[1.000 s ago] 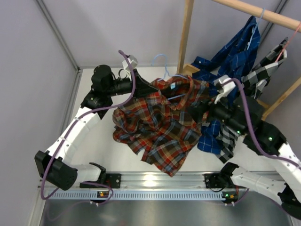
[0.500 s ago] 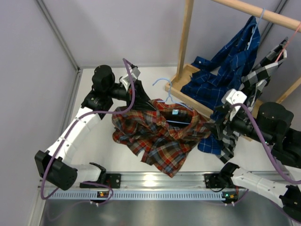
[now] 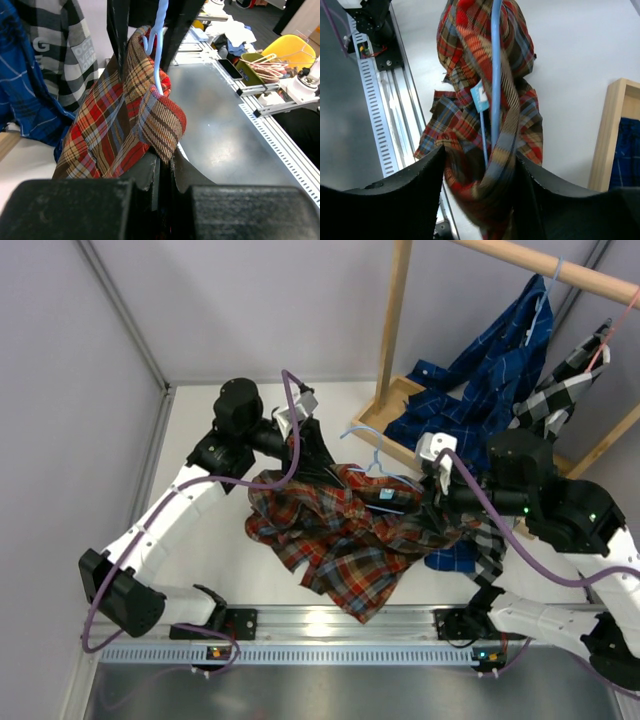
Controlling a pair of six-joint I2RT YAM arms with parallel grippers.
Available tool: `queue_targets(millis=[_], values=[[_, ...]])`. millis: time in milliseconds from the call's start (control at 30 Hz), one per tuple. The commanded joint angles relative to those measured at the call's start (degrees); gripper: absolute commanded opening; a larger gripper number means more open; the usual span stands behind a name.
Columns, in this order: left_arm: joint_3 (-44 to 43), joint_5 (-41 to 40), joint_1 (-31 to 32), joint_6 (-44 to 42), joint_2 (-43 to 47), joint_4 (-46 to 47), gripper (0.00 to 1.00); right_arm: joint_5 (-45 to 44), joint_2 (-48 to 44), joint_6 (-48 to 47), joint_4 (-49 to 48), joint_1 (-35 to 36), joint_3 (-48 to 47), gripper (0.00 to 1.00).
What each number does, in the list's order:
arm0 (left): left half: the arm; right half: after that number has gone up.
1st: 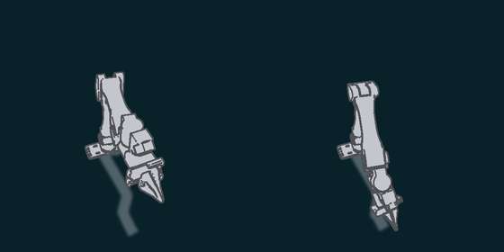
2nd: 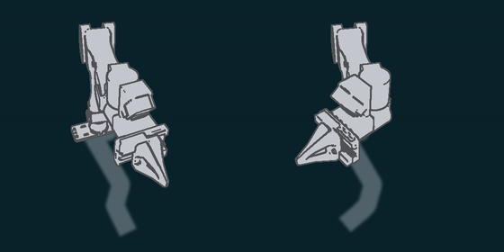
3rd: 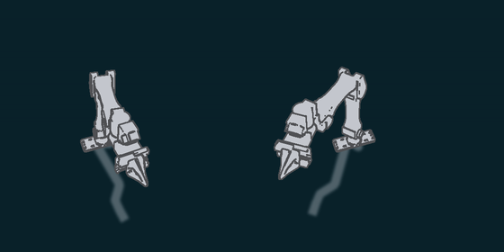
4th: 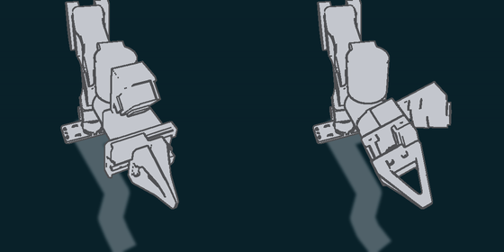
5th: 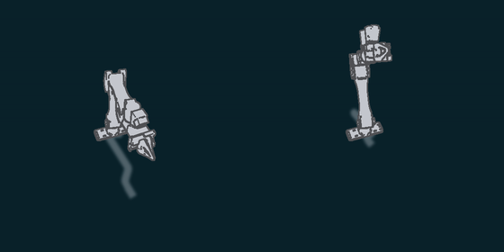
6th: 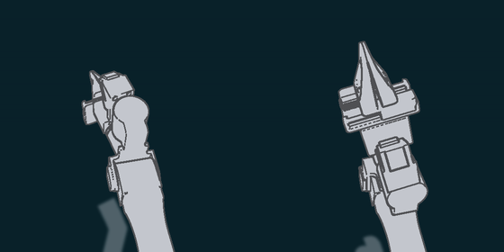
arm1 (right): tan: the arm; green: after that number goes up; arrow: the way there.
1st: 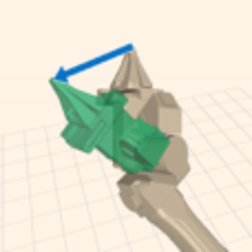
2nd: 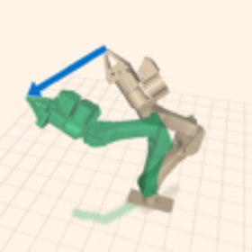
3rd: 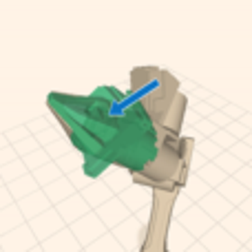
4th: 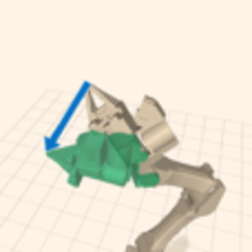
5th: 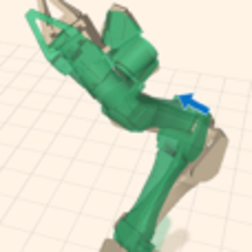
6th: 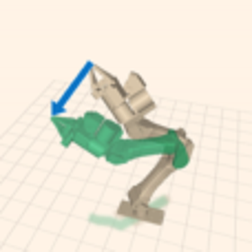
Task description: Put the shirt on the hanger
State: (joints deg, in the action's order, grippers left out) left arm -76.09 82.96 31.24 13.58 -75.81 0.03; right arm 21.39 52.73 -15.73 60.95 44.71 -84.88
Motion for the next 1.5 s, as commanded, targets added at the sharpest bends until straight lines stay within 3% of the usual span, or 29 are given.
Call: queue_targets(millis=[0, 67, 100, 133, 167, 267, 633, 833, 1033, 1233, 1300, 1333, 1467], values=[[-2.83, 12.58, 1.01, -1.63, 0.57, 4.27, 0.00, 4.36, 1.23, -1.06, -1.27, -0.24, -4.15, 0.43], [-2.74, 12.84, 1.01, -2.07, 0.93, 4.27, 0.00, 5.76, 1.15, -1.50, -1.36, -0.32, -4.06, 0.35], [-2.74, 12.84, 1.10, -1.98, 0.93, 4.45, 0.00, 6.38, 0.89, -1.59, -1.27, -0.32, -3.98, 0.36], [-2.74, 12.84, 1.01, -1.46, 0.84, 4.71, 0.00, 7.34, 0.01, -1.76, -1.36, -0.32, -3.89, 0.41], [-2.66, 12.84, 0.92, -0.67, 0.67, 5.50, 0.00, 7.88, -0.34, -1.85, -1.36, -0.32, -3.89, 0.55], [-3.09, 12.76, 0.92, 2.05, -0.73, 8.40, 0.00, 7.62, -1.93, -1.59, -1.18, -0.32, -3.80, 0.65], [-4.68, 12.93, 1.01, 4.70, -3.82, 8.76, 0.00, -5.56, -12.29, -1.94, -0.48, -0.06, 1.64, 0.67], [-4.33, 13.02, 2.06, 4.08, -2.50, 8.67, 0.00, -8.19, -9.67, -2.38, -0.48, 1.17, 2.44, 0.60], [-4.50, 13.02, 2.86, 4.17, -2.24, 8.76, 0.00, -4.79, -6.24, -4.05, -0.74, 1.78, 1.30, 0.51], [-5.03, 12.93, 4.26, 3.82, -2.59, 8.67, 0.00, 5.50, -4.66, -5.54, -0.83, 2.14, -0.99, 0.30], [-5.29, 13.02, 5.05, 3.56, -2.94, 8.67, 0.00, 7.52, -4.30, -5.54, -1.18, 2.14, -1.95, 0.17], [-5.38, 13.02, 5.32, 3.47, -3.03, 8.67, 0.00, 7.79, -4.30, -5.54, -1.44, 2.05, -2.30, 0.03], [-5.82, 12.93, 6.46, 2.77, -3.64, 8.67, 0.00, 7.53, -5.09, -3.70, -4.60, 2.14, -2.04, 0.00]])
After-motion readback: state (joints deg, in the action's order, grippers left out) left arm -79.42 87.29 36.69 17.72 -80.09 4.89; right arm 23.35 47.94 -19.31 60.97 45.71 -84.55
